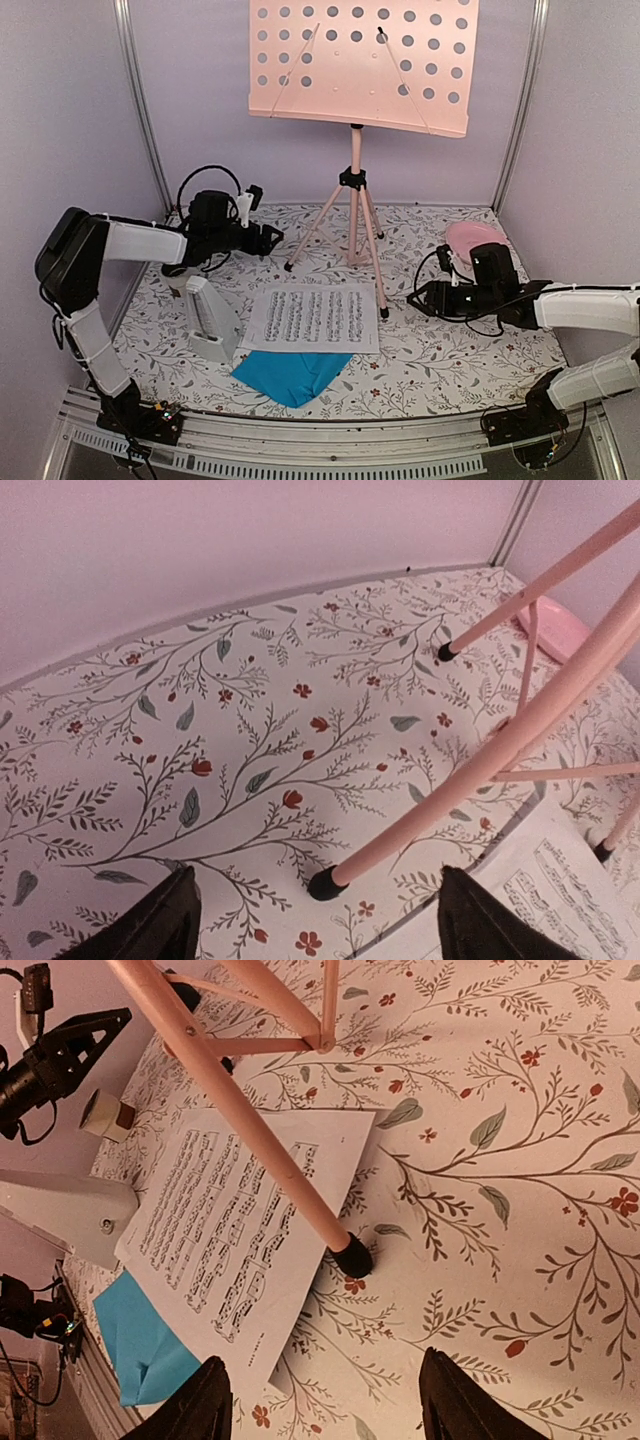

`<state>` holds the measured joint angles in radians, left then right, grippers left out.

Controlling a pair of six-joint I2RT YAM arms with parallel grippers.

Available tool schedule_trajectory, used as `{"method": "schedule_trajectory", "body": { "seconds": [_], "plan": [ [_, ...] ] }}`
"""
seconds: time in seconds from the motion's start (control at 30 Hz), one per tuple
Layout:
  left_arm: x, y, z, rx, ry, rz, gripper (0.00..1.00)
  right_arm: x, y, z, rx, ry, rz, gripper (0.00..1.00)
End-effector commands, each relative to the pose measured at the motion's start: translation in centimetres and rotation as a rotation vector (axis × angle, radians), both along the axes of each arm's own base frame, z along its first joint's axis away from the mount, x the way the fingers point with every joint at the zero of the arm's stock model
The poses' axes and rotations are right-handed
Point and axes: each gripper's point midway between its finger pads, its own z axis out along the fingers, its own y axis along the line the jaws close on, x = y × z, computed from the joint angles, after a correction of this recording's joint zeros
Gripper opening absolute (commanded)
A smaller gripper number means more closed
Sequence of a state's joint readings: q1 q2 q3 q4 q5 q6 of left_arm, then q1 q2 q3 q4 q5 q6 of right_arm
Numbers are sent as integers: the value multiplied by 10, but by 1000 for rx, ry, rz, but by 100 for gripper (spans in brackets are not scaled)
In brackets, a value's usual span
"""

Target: Set up the instrument practice props

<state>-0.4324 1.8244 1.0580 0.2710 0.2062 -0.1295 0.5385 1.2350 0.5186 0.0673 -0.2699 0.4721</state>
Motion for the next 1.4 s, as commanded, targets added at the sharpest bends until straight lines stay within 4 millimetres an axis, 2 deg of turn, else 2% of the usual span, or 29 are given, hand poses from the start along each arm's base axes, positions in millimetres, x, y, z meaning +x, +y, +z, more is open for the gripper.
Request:
{"method": "schedule_trajectory", "body": {
  "seconds": [0.0,0.1,0.2,0.37,0.6,0.77,0.9,0.97,1.07,1.2,1.37],
  "plan": [
    [-13,-6,29,-39,-100,3,83,-30,19,0,150,152,71,66],
    [-24,-12,37,-35,-135,-10,83,-50,33,-8,227,235,107,65],
    [-34,-20,46,-25,-180,-26,83,-61,44,-20,265,300,105,66],
    [-44,-28,60,-3,-242,-33,83,-61,56,-38,301,365,96,62],
    [-53,-24,69,-2,-280,-8,83,-60,79,-58,352,447,131,56],
    [-56,-22,74,-19,-294,1,82,-56,95,-61,350,459,140,53],
    [-56,-20,77,-15,-305,6,82,-53,98,-67,349,476,132,50],
    [-56,-19,77,-12,-308,7,82,-52,99,-69,349,480,127,46],
    [-59,-21,76,-16,-299,-7,81,-50,99,-66,352,472,117,32],
    [-77,-24,75,-52,-278,-46,80,-49,98,-55,361,433,122,2],
    [-100,-25,71,-33,-262,-79,80,-47,94,-38,352,362,137,0]
  ]
}}
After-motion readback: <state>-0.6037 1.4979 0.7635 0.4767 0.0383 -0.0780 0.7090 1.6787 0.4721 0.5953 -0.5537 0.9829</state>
